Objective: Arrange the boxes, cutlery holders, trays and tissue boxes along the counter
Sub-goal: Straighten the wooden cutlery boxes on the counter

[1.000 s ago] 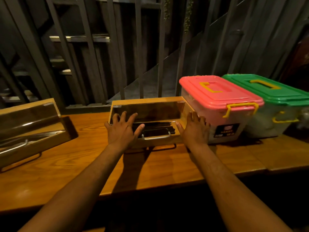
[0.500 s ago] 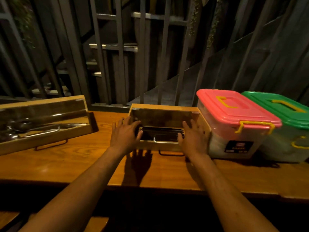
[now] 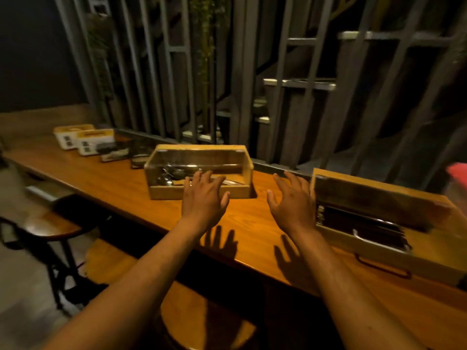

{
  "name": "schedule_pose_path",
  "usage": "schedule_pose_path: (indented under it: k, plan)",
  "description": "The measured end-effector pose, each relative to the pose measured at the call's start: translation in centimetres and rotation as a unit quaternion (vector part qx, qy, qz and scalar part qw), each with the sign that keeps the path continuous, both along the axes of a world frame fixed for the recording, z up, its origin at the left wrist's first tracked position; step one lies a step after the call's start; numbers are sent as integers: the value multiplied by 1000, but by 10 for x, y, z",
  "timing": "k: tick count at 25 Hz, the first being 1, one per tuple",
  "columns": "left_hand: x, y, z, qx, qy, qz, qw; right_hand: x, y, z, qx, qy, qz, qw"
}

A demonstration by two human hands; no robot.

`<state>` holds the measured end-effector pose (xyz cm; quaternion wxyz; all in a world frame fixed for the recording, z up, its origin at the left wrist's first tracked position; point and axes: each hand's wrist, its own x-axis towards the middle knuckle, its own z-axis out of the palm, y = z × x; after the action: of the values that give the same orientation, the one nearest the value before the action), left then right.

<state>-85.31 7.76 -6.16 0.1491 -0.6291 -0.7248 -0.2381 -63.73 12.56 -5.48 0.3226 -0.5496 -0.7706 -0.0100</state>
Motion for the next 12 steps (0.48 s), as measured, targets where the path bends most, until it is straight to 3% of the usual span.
schedule_pose_path:
  k: [6, 12]
  plan:
    - [-121, 43, 8, -55, 17, 46, 997, -127, 41, -2, -51, -27, 15, 998]
    - [-194, 99, -2, -146, 1, 71, 987, -178, 113, -12, -116, -88, -21, 989]
